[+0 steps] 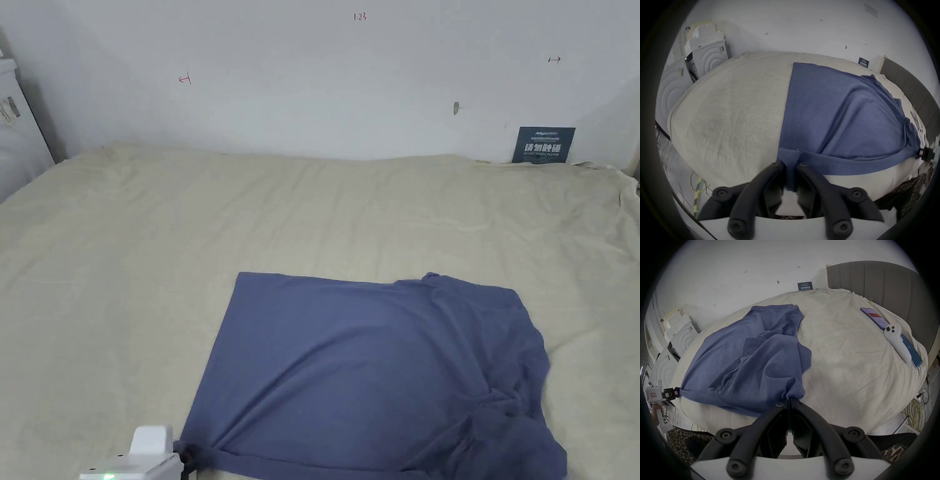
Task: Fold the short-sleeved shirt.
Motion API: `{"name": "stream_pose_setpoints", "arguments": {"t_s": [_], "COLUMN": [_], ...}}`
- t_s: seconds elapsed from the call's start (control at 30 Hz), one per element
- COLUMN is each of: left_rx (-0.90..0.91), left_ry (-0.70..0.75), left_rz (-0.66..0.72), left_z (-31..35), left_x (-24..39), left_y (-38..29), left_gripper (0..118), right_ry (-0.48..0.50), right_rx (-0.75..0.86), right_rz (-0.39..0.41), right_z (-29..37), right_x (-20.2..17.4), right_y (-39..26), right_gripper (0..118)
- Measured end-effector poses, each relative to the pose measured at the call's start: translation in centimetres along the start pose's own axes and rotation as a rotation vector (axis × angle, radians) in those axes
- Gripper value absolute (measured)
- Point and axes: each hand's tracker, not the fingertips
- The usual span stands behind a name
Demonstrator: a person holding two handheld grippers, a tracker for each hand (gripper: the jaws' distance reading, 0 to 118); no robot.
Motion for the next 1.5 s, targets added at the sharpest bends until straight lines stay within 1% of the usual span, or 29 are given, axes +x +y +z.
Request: {"name": "stream_pose_setpoints", "arguments": {"t_s": [0.03, 0.07, 0.1, 0.13, 0.17, 0.2, 0.23, 0.33, 0.4, 0.5, 0.57, 0.6, 0.67, 0.7, 0.73, 0.77, 0.8, 0.83, 0.87, 0.9, 0.93, 1.0, 1.17, 1.3, 1.37, 1.4, 1.47, 1.5], "left_rx": [-0.007, -0.001, 0.014, 0.028, 0.043, 0.067, 0.104, 0.248, 0.321, 0.376, 0.414, 0.427, 0.47, 0.493, 0.509, 0.514, 0.518, 0.518, 0.516, 0.528, 0.529, 0.509, 0.463, 0.401, 0.312, 0.263, 0.164, 0.11], "left_ry": [-0.007, -0.015, -0.026, -0.034, -0.044, -0.05, -0.053, -0.06, -0.052, -0.029, -0.025, -0.026, -0.026, -0.022, -0.019, -0.022, -0.04, -0.063, -0.069, -0.067, -0.07, -0.095, -0.092, -0.11, -0.088, -0.082, -0.101, -0.104], "left_rz": [0.035, 0.051, 0.073, 0.091, 0.108, 0.123, 0.122, 0.119, 0.086, 0.05, 0.039, 0.04, 0.02, 0.011, 0.013, 0.02, 0.024, 0.034, 0.041, 0.046, 0.044, 0.036, -0.007, 0.02, 0.026, 0.042, 0.079, 0.092], "left_z": [0.2, 0.4, 0.8, 1.2, 1.8, 2.6, 3.5, 6.7, 8.6, 10.9, 11.7, 12.2, 12.8, 13.0, 13.2, 13.3, 13.5, 13.5, 13.5, 13.5, 13.5, 13.4, 12.9, 11.9, 10.9, 10.1, 8.3, 7.5], "left_x": [-0.1, -0.2, -0.4, -0.5, -0.6, -0.6, -0.4, 0.4, 1.0, 2.1, 2.7, 2.9, 3.3, 3.5, 3.6, 3.7, 3.6, 3.5, 3.6, 3.6, 3.6, 3.6, 3.8, 3.3, 3.1, 2.8, 2.1, 1.7], "left_y": [0.2, 0.3, 0.5, 0.8, 1.4, 2.1, 2.7, 5.1, 6.6, 8.3, 8.8, 8.9, 8.8, 8.7, 8.5, 8.3, 8.2, 8.1, 7.9, 7.6, 7.3, 7.2, 6.8, 6.8, 6.8, 6.8, 6.6, 6.4], "left_gripper": [34, 49, 66, 83, 95, 102, 104, 104, 104, 103, 98, 91, 62, 62, 57, 47, 33, 15, 5, 0, 0, 0, 0, 0, 0, 2, 13, 22], "right_ry": [0.002, -0.008, -0.012, -0.012, -0.007, -0.012, -0.014, 0.002, -0.001, -0.014, -0.018, -0.024, -0.047, -0.058, -0.065, -0.063, -0.063, -0.064, -0.076, -0.079, -0.077, -0.078, -0.073, -0.067, -0.062, -0.06, -0.057, -0.054], "right_rx": [-0.003, -0.01, -0.001, 0.021, 0.05, 0.085, 0.126, 0.222, 0.282, 0.351, 0.395, 0.416, 0.464, 0.474, 0.48, 0.489, 0.494, 0.501, 0.513, 0.522, 0.524, 0.531, 0.529, 0.523, 0.519, 0.518, 0.515, 0.51], "right_rz": [-0.001, 0.002, 0.01, 0.027, 0.039, 0.047, 0.049, 0.06, 0.082, 0.128, 0.137, 0.146, 0.164, 0.173, 0.177, 0.183, 0.183, 0.188, 0.194, 0.203, 0.214, 0.218, 0.216, 0.213, 0.211, 0.21, 0.207, 0.204], "right_z": [0.3, 0.8, 1.3, 2.0, 2.8, 3.8, 4.6, 7.3, 8.8, 10.2, 10.9, 11.2, 12.2, 12.4, 12.5, 12.4, 12.5, 12.5, 12.6, 12.6, 12.7, 12.8, 12.6, 12.4, 12.3, 12.2, 12.1, 12.0], "right_x": [-0.2, -0.6, -0.6, -0.9, -1.2, -1.6, -1.7, -2.8, -3.6, -4.5, -5.1, -5.5, -6.8, -7.1, -7.3, -7.2, -7.3, -7.4, -7.5, -7.4, -7.4, -7.5, -7.2, -7.1, -7.1, -7.0, -7.0, -7.0], "right_y": [0.3, 0.7, 1.0, 1.6, 2.2, 3.0, 3.6, 6.0, 7.3, 8.8, 9.3, 9.5, 9.7, 9.8, 9.9, 10.0, 10.1, 10.1, 10.0, 10.0, 10.0, 10.0, 9.9, 9.9, 10.0, 10.0, 10.0, 10.1], "right_gripper": [9, 20, 40, 70, 87, 95, 96, 96, 96, 96, 92, 85, 55, 55, 50, 42, 30, 14, 4, 2, 0, 0, 0, 0, 0, 0, 0, 0]}}
